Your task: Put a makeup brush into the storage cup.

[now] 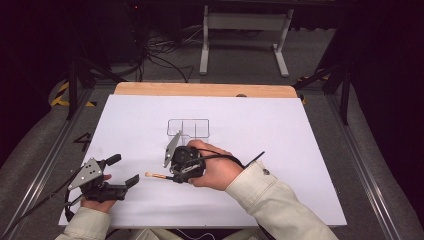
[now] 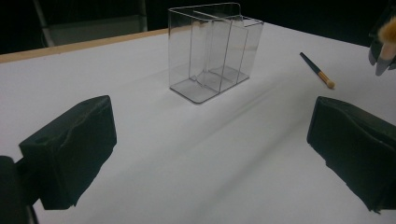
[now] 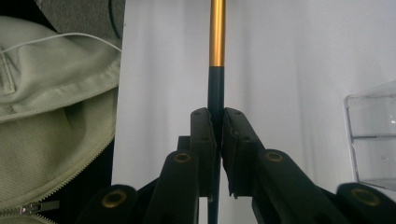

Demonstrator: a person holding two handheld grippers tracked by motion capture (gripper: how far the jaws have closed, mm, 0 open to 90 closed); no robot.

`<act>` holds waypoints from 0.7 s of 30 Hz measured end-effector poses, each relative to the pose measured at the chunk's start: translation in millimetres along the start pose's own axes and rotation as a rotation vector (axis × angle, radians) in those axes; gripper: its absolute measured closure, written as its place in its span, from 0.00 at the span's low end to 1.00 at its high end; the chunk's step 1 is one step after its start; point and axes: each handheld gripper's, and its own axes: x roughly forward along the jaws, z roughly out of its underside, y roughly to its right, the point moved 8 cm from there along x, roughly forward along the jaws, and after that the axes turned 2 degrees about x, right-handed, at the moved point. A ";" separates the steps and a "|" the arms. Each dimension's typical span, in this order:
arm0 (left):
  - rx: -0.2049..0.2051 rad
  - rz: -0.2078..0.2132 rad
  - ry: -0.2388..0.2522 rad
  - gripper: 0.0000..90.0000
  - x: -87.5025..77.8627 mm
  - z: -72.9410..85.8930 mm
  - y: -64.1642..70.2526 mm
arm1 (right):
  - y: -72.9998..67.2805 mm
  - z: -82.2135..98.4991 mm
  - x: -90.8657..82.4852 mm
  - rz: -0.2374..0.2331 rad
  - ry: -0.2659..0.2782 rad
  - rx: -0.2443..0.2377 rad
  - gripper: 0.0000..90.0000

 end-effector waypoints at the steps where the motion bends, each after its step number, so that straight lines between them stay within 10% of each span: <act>1: 0.001 0.000 -0.001 0.02 -0.1 0.1 0.0 | 0.7 0.4 -1.8 0.002 0.008 0.004 0.93; 21: 0.005 0.001 0.000 0.02 -0.1 -0.1 0.3 | 16.5 -0.3 -32.5 0.077 0.308 0.059 0.93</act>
